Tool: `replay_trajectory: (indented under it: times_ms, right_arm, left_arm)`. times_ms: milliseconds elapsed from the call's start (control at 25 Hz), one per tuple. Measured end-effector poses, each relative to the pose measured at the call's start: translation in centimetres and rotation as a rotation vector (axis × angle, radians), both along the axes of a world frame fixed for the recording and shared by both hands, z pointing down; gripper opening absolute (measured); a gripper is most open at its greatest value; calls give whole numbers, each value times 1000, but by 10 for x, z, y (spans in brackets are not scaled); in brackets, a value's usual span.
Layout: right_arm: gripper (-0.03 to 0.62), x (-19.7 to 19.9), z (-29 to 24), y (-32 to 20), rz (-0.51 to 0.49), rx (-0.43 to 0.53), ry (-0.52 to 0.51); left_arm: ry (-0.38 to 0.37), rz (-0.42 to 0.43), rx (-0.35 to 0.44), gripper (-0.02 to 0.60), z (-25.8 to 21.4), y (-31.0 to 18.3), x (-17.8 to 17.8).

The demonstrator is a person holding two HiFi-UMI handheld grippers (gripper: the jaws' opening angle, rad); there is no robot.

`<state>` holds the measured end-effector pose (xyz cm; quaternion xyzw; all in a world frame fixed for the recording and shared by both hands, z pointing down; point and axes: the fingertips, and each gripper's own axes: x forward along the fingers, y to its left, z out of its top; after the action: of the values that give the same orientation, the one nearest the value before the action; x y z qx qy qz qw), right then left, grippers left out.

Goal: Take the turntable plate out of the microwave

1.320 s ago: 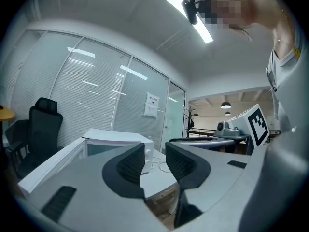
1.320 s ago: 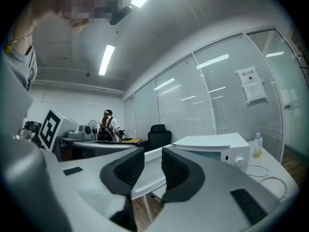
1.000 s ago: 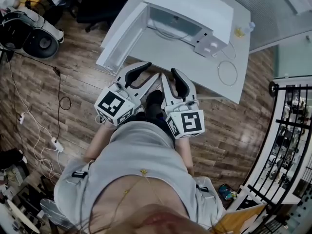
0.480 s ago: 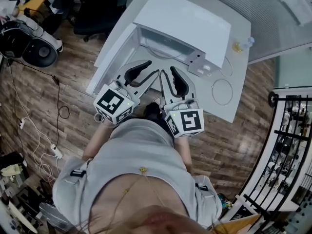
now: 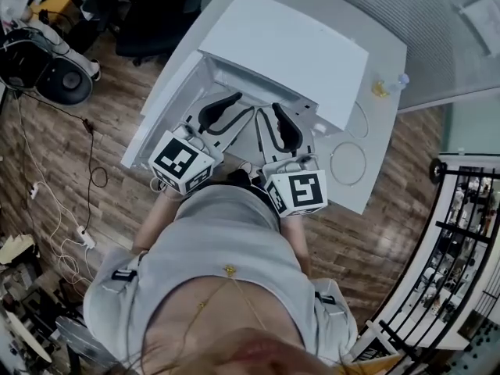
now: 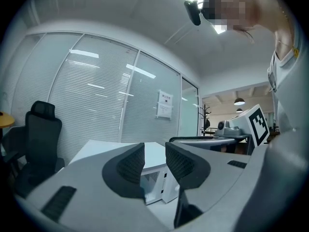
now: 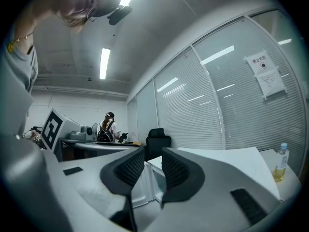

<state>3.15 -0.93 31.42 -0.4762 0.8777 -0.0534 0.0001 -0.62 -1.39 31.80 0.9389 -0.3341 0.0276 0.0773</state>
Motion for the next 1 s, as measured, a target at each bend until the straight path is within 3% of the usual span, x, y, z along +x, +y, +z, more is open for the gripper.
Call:
replay_trajectory:
  times_ms: [280, 560, 1000]
  right_arm:
    - [118, 13, 2, -17, -44, 2, 15]
    - [118, 31, 9, -26, 0, -12, -11]
    - [118, 39, 12, -36, 100, -25, -11]
  left_arm:
    - [14, -37, 6, 137, 1, -16, 13]
    - [0, -22, -9, 137, 9, -27, 24]
    - [0, 76, 3, 137, 5, -40, 34]
